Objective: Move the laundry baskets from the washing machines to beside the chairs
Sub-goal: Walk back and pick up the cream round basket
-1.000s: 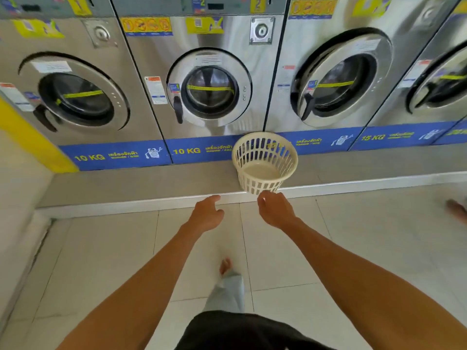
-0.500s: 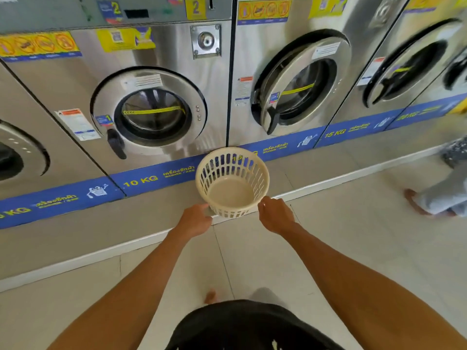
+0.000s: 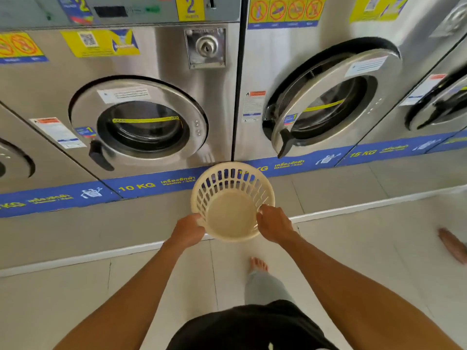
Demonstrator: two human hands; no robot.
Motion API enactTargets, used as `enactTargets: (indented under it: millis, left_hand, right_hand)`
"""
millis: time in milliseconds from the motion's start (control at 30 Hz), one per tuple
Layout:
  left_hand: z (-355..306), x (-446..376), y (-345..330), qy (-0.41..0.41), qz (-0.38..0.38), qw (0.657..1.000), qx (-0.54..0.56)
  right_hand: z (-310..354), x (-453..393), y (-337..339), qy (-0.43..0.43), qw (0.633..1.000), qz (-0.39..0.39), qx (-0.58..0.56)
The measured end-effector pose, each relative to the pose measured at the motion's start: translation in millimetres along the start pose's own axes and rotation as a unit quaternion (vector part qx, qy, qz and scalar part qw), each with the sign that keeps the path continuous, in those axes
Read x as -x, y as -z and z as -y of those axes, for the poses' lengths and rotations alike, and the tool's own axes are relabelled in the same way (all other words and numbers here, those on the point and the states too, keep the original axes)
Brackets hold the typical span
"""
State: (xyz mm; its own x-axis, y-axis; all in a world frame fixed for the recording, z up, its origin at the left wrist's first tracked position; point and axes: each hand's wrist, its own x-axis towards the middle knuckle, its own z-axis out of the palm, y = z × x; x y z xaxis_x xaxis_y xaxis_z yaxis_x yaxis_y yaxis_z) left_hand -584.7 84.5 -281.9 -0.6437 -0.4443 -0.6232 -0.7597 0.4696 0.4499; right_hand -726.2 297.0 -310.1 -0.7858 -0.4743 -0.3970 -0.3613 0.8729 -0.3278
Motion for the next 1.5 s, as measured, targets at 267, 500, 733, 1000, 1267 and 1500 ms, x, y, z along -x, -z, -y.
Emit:
enactTargets:
  millis: [267, 500, 733, 1000, 1267, 1500]
  left_hand:
    - [-41.6, -40.3, -21.6, 0.097, -0.016, 0.994, 0.042]
    - [-49.3, -71.9, -35.4, 0.122, 0.007, 0.992, 0.024]
    - [-28.8, -110.7, -49.7, 0.162, -0.030, 0.984, 0.070]
    - [26.7, -191.4, -105.5, 0.197, -0.009, 0.978, 0.061]
    - [72.2, -257.7, -148.4, 0.219, -0.111, 0.969, -0.028]
    - [92.5, -282.3, -165.6, 0.208, -0.113, 0.972, 0.012]
  right_hand:
    - [-41.6, -78.2, 31.9, 0.053, 0.994, 0.070, 0.061]
    - [-52.5, -114.6, 28.9, 0.044, 0.990, 0.118, 0.067]
    - [-63.0, -157.1, -12.3, 0.029, 0.987, 0.148, 0.054]
    - [-87.6, -219.3, -79.3, -0.024, 0.988, 0.134, 0.075]
    - [-127.9, -277.4, -127.9, -0.053, 0.990, 0.106, 0.082]
    - [-139.7, -305.0, -146.3, -0.073, 0.996, 0.057, -0.008]
